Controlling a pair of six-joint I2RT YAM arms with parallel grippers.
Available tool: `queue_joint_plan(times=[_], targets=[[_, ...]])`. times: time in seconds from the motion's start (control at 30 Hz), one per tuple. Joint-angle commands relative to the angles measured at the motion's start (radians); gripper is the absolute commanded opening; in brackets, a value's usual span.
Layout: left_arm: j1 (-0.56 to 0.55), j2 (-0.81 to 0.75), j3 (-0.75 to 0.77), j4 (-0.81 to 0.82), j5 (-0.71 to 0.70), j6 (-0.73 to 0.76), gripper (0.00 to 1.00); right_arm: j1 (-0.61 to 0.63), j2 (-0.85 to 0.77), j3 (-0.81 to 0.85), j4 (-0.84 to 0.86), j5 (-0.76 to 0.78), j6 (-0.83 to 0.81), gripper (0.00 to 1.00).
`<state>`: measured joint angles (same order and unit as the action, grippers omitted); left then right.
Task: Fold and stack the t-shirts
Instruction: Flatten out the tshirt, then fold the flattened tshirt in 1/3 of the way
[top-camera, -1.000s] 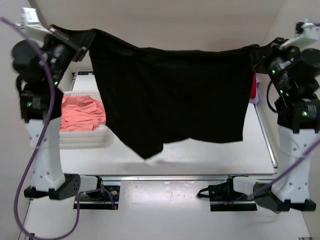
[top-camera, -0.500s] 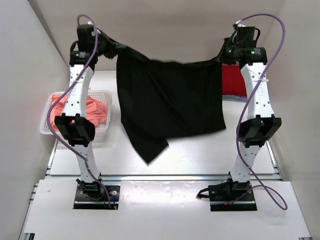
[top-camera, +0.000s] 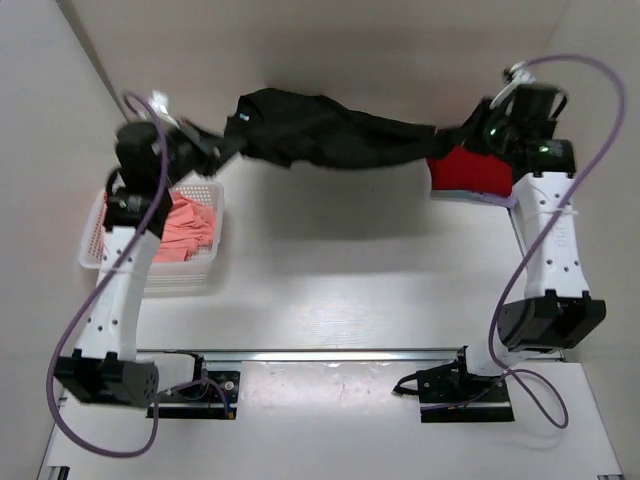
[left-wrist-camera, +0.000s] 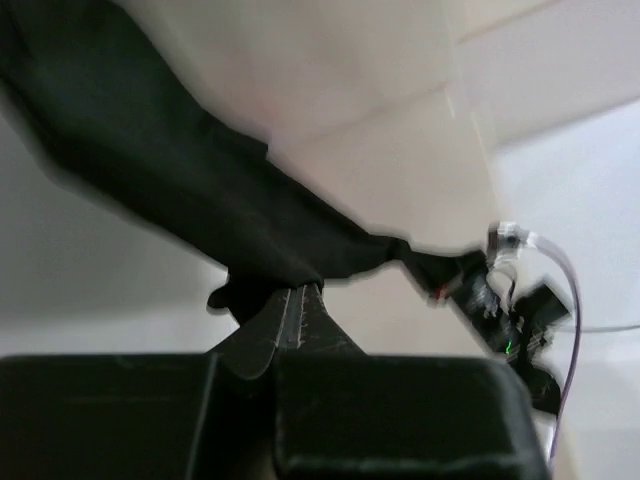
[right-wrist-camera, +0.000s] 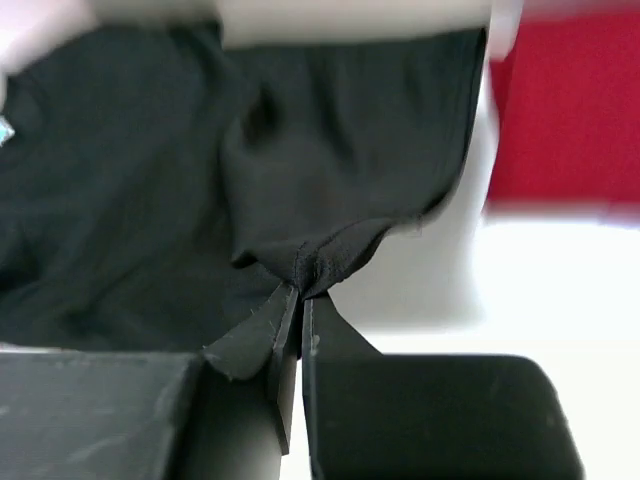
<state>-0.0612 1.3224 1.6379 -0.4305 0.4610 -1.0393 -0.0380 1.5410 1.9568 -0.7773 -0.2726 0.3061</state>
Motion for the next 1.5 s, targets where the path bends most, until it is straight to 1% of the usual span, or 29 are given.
queue_joint_plan(times=[0.0, 0.07, 0.1, 0.13, 0.17, 0.2, 0.23, 0.3, 0.37, 0.47, 0.5, 0.6, 0.7, 0.73, 0.87, 0.9, 1.03, 1.17, 1.37, 1.4, 1.47], targets=[[-0.035, -0.112, -0.366, 0.050, 0.045, -0.037, 0.00, -0.039, 0.015, -0.279, 0.027, -0.123, 0.045, 0.00], [-0.045, -0.182, -0.588, 0.053, 0.048, -0.053, 0.00, -0.060, -0.034, -0.492, 0.053, -0.151, 0.067, 0.00], [-0.054, -0.227, -0.627, 0.049, 0.050, -0.044, 0.00, -0.062, -0.051, -0.545, 0.061, -0.148, 0.073, 0.00], [-0.055, -0.248, -0.701, 0.018, 0.041, -0.038, 0.00, -0.063, -0.088, -0.643, 0.061, -0.143, 0.074, 0.00], [-0.060, -0.287, -0.769, 0.004, 0.035, -0.025, 0.00, -0.063, -0.123, -0.688, 0.062, -0.133, 0.076, 0.00], [-0.052, -0.329, -0.802, -0.013, 0.036, -0.010, 0.00, -0.056, -0.160, -0.775, 0.056, -0.137, 0.077, 0.00], [-0.048, -0.341, -0.858, -0.046, 0.027, -0.001, 0.00, -0.051, -0.177, -0.861, 0.055, -0.128, 0.086, 0.00], [-0.010, -0.380, -0.955, -0.073, 0.048, 0.043, 0.00, -0.033, -0.231, -0.965, 0.026, -0.111, 0.102, 0.00], [-0.006, -0.388, -0.984, -0.117, 0.050, 0.073, 0.00, -0.025, -0.263, -1.085, -0.011, -0.106, 0.106, 0.00], [-0.067, -0.381, -1.027, -0.157, 0.053, 0.096, 0.00, -0.016, -0.294, -1.206, -0.077, -0.068, 0.117, 0.00], [-0.069, -0.385, -1.046, -0.159, 0.054, 0.100, 0.00, -0.011, -0.311, -1.229, -0.103, -0.059, 0.116, 0.00], [-0.057, -0.429, -1.089, -0.201, 0.076, 0.094, 0.00, -0.017, -0.353, -1.309, -0.111, -0.062, 0.114, 0.00], [-0.016, -0.456, -1.086, -0.272, 0.068, 0.104, 0.00, -0.039, -0.346, -1.334, -0.116, -0.060, 0.102, 0.00], [-0.019, -0.457, -1.073, -0.287, 0.067, 0.108, 0.00, -0.048, -0.331, -1.325, -0.111, -0.060, 0.094, 0.00], [-0.003, -0.425, -0.978, -0.327, -0.016, 0.120, 0.00, -0.062, -0.266, -1.273, -0.099, -0.050, 0.067, 0.00], [0.003, -0.384, -0.922, -0.330, -0.069, 0.140, 0.00, -0.066, -0.233, -1.223, -0.097, -0.045, 0.061, 0.00], [0.043, -0.313, -0.892, -0.283, -0.068, 0.147, 0.00, -0.074, -0.141, -1.121, -0.080, -0.056, 0.064, 0.00], [0.054, -0.247, -0.882, -0.231, -0.070, 0.134, 0.00, -0.071, -0.046, -1.034, -0.065, -0.063, 0.059, 0.00], [0.060, -0.112, -0.796, -0.183, -0.087, 0.151, 0.00, -0.057, 0.089, -0.912, -0.073, -0.063, 0.057, 0.00], [0.086, -0.086, -0.782, -0.176, -0.088, 0.150, 0.00, -0.060, 0.119, -0.903, -0.077, -0.063, 0.047, 0.00], [0.092, -0.052, -0.754, -0.157, -0.091, 0.144, 0.00, -0.065, 0.140, -0.868, -0.085, -0.063, 0.042, 0.01]])
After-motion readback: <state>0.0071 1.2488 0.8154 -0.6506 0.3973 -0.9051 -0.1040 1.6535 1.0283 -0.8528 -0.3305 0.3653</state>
